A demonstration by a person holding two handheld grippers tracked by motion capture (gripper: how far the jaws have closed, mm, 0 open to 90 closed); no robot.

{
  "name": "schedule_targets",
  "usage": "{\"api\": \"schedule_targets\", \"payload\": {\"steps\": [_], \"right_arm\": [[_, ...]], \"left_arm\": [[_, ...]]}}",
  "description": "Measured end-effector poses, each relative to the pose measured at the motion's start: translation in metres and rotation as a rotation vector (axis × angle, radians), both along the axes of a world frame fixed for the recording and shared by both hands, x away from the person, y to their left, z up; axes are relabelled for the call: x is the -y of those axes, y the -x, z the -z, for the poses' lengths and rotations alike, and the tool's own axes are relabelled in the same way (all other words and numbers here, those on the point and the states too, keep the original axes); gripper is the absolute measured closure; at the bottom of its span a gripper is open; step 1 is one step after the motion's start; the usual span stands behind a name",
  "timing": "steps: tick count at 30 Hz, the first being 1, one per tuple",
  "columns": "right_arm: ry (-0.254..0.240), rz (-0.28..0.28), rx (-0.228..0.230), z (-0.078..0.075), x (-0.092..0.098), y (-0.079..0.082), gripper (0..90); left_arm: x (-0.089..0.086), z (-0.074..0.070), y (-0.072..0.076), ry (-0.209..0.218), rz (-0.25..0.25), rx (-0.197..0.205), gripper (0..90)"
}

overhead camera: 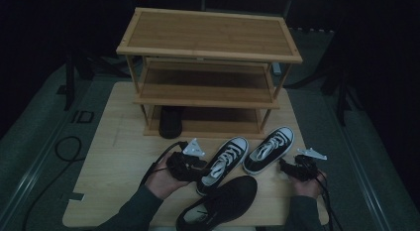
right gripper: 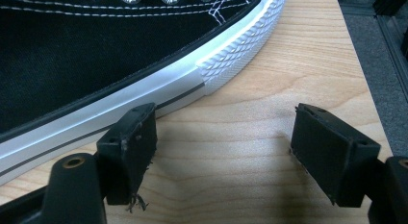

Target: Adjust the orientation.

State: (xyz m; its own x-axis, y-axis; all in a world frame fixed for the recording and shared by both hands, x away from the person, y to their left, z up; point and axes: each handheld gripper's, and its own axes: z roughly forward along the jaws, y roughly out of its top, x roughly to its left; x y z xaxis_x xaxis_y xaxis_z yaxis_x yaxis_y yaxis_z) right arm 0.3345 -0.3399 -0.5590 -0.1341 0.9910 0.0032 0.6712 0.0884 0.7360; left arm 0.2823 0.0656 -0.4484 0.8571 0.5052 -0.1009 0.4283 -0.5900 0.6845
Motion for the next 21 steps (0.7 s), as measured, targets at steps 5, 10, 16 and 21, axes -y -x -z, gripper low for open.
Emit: {"api": "schedule_targets", "payload": {"steps": [5, 10, 16, 21], "right_arm": [[0.0, 0.0, 0.0, 0.0, 0.0, 0.0, 23.9], [0.0, 0.0, 0.0, 0.0, 0.0, 0.0, 23.9], [0.0, 0.0, 0.0, 0.0, 0.0, 0.0, 23.8], [0.0, 0.0, 0.0, 0.0, 0.0, 0.0, 23.9]], "left_arm": [[-0.001, -0.005, 0.013, 0.009, 0.004, 0.013, 65.2], [0.0, -0.007, 0.023, 0.002, 0.012, 0.004, 65.2], [0.002, -0.01, 0.037, -0.002, 0.028, -0.001, 65.3], [0.001, -0.01, 0.047, 0.001, 0.041, 0.004, 65.4]]}}
